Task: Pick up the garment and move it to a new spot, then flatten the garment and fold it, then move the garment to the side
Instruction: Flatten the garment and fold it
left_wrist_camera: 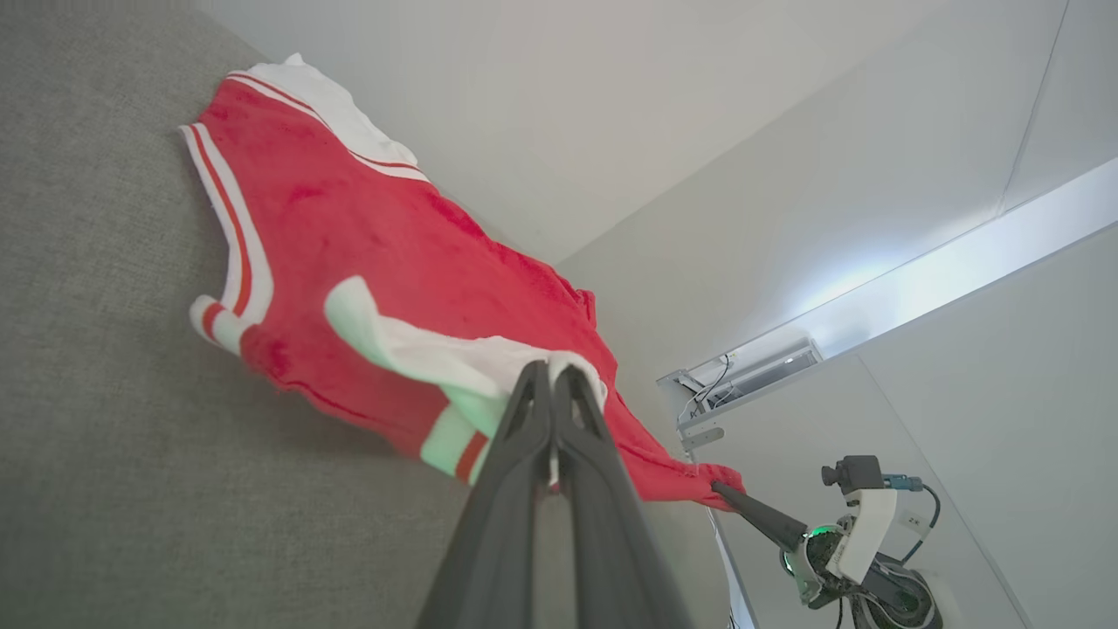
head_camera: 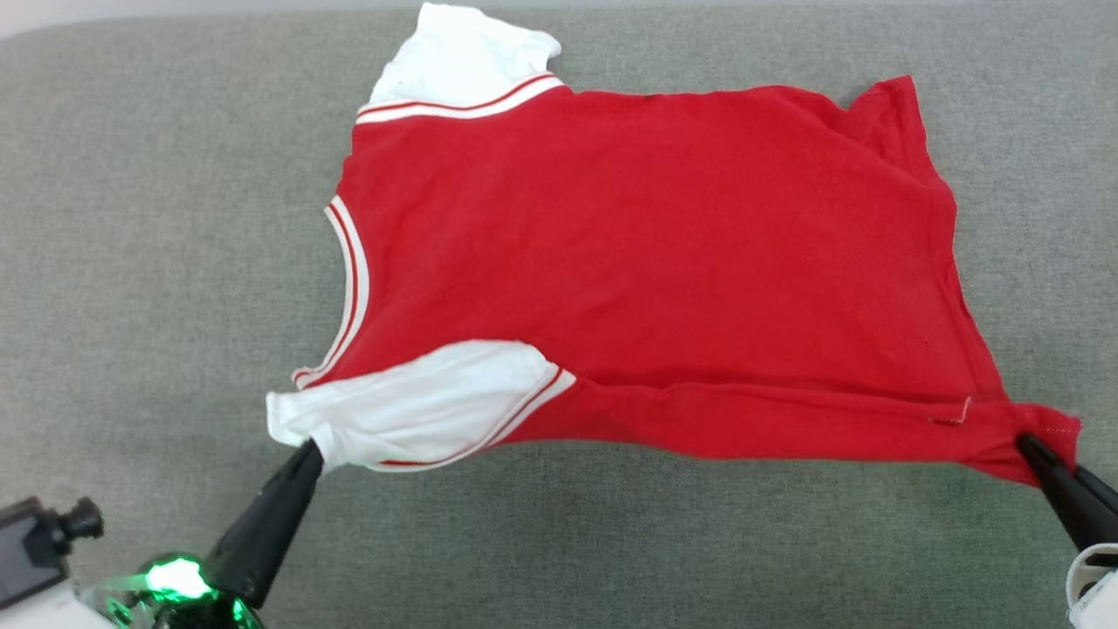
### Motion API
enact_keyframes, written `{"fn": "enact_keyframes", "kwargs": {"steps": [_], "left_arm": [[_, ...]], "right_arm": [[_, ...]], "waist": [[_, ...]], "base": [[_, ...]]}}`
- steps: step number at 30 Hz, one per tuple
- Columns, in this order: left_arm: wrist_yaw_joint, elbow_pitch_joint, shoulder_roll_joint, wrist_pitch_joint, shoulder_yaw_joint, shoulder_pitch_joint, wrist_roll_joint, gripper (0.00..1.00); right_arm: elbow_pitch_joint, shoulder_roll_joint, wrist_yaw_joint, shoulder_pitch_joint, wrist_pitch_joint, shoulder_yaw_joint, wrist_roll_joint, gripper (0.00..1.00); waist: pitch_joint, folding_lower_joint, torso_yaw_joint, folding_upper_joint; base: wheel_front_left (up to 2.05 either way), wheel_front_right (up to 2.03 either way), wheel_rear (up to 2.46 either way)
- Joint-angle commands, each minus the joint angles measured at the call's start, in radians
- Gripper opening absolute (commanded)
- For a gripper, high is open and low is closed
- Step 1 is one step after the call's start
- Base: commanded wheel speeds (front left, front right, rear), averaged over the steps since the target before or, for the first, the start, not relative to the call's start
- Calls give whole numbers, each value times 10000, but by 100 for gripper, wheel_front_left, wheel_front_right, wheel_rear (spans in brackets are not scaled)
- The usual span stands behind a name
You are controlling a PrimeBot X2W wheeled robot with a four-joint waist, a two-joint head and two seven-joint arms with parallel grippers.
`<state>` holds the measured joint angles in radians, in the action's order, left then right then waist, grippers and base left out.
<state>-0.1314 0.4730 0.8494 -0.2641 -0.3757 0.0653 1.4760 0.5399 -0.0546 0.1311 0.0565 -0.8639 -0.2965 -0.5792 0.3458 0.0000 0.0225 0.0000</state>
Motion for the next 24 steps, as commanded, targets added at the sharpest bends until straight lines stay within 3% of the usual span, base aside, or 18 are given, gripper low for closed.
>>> {"fn": "enact_keyframes", "kwargs": {"steps": [1, 9, 24], "left_arm": [[18, 11, 69, 7, 96, -6, -155, 0], [17, -401, 133, 256, -215, -1676, 34, 0], [17, -3203, -407, 1379, -1139, -5950, 162, 0]], "right_arm": [[49, 25, -7, -46, -46, -66, -64, 0], [-694, 36, -7, -1660, 111, 174, 171, 0], [-3202, 44, -7, -4875, 716, 160, 739, 0]], "waist": [[67, 0, -14, 0], [541, 0, -51, 0], [1630, 0, -25, 0]], "base": [[0, 0, 0], [0, 0, 0], [0, 0, 0]]}}
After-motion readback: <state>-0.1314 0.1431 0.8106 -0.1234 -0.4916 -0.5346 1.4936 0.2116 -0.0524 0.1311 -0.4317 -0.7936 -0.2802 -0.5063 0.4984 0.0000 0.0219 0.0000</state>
